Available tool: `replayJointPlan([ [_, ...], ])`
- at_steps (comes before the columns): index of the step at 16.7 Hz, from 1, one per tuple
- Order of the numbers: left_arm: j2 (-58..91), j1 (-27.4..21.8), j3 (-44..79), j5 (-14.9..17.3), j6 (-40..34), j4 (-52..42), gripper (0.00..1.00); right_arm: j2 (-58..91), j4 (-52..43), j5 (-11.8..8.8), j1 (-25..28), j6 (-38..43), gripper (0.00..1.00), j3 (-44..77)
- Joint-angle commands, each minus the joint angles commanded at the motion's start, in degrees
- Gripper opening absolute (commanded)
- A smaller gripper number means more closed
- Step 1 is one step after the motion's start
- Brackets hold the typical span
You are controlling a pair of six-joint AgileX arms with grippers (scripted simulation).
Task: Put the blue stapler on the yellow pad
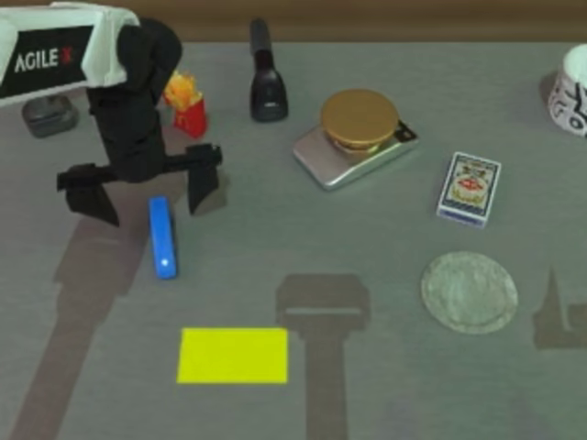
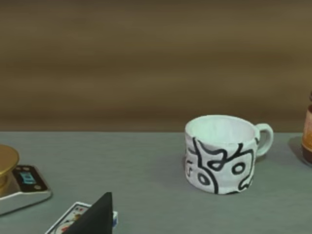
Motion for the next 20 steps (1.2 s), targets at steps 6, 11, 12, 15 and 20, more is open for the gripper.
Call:
replayJointPlan([
  [6,0.0,0.0,0.0,0.0,0.0,0.0,0.32,0.0,0.0,0.0,0.0,0.0,1.00,0.0],
  [11,0.0,0.0,0.0,0.0,0.0,0.0,0.00,0.0,0.0,0.0,0.0,0.0,1.00,0.0],
  [12,0.0,0.0,0.0,0.0,0.0,0.0,0.00,0.0,0.0,0.0,0.0,0.0,1.00,0.0],
  [15,0.0,0.0,0.0,0.0,0.0,0.0,0.00,0.0,0.0,0.0,0.0,0.0,1.00,0.0],
  [20,-0.1,0.0,0.2,0.0,0.1,-0.2,0.00,0.0,0.0,0.0,0.0,0.0,1.00,0.0],
])
